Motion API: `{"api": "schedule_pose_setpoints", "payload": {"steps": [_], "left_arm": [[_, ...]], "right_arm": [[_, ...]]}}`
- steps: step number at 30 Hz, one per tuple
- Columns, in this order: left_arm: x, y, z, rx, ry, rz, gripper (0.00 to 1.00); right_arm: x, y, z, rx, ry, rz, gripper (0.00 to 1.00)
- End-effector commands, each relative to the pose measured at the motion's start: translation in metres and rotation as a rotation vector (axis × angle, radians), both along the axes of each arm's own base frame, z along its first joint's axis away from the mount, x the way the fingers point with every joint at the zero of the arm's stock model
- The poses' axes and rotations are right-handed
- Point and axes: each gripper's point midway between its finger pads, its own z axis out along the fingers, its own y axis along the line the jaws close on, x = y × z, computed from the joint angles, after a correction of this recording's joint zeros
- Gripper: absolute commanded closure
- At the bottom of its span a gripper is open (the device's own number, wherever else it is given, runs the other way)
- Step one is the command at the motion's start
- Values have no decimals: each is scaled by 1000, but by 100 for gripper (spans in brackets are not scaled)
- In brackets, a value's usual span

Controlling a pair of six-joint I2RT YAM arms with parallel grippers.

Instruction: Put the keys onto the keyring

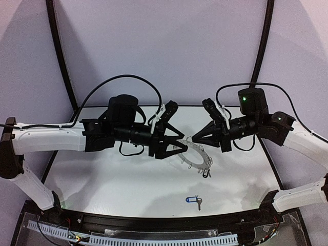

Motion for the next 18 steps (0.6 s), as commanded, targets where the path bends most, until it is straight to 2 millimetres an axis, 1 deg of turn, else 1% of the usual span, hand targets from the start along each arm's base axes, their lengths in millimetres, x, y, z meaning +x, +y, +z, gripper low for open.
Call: {"api": "schedule_pose_setpoints", "payload": {"steps": [1, 2, 3, 7, 10, 13, 18], "left_arm": [[6, 18, 7, 52, -20, 95, 32], [10, 25, -1, 111, -10, 138, 31], [12, 27, -2, 129, -6, 152, 31], [18, 35, -16, 223, 16, 209, 30], [19, 33, -15, 232, 17, 215, 31], [19, 29, -13, 220, 18, 210, 33], [9, 14, -15, 193, 58, 123, 39]], "right_arm": [[9, -4, 12, -67, -69, -65, 100], [10, -4, 8, -117, -51, -66, 100], [8, -5, 8, -135, -47, -66, 100], [11, -4, -8, -278, -51, -95, 100], [11, -2, -15, -347, -34, -87, 100], [9, 3, -14, -358, -37, -68, 100], [4, 11, -13, -351, -38, -32, 100]]}}
